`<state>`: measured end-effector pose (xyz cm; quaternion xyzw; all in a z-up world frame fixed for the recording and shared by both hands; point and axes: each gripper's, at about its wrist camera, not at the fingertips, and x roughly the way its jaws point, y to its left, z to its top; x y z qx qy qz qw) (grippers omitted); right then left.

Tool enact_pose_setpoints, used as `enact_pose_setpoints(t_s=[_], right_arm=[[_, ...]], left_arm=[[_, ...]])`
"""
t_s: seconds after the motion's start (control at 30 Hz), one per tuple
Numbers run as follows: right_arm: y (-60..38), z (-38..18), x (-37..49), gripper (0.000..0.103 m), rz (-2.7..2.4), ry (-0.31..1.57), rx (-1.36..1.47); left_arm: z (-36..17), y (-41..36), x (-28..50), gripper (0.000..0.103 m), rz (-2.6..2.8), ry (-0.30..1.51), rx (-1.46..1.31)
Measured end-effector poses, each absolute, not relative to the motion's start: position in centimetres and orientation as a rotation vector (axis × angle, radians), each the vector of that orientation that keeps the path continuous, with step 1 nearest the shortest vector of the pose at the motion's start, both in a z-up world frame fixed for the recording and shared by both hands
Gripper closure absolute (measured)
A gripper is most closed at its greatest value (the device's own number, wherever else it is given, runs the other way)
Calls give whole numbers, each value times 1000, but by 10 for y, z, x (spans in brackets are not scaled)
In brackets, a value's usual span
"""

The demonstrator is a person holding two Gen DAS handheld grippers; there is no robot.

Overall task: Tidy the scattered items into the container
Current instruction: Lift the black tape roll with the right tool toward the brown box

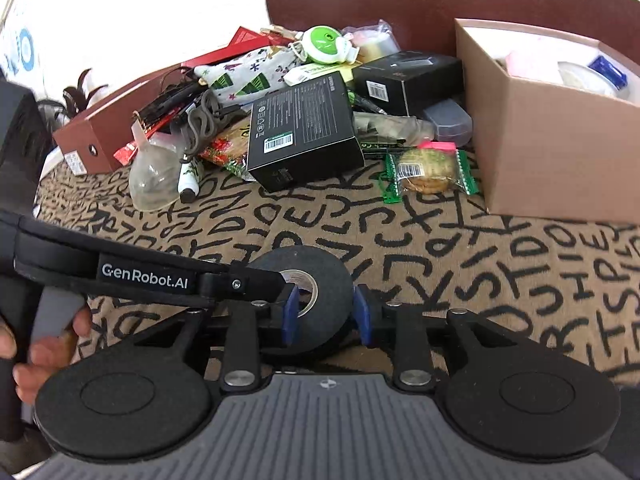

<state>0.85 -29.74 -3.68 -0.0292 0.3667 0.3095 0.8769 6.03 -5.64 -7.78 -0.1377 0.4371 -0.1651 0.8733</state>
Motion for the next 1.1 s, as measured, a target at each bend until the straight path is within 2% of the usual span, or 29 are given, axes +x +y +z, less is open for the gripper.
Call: enact_pose_setpoints(t_s=[0.17,0.33,0.5,0.57,0.63,0.73,1.1], right_arm=[[-293,-41,15,62,635,802,-37],[-291,-43,16,61,621,809,-29],[-291,-45,17,62,616,816,-21],[-290,-43,16,64,611,819,-23],[-290,-37,12,69,597,813,-30],[-298,-21,1,71,589,763,-42],[-346,62,22,73,464,503,-28]], left_arm=[[-79,-56,66,62,-353,926,-290],[-80,-57,66,56,-351,916,-299],[-82,-57,67,56,-344,919,-304],[-79,-59,65,60,-339,922,-304],[-71,-62,62,62,-329,930,-285],[-52,-69,54,69,-351,887,-260],[35,-127,81,70,-450,676,-219]])
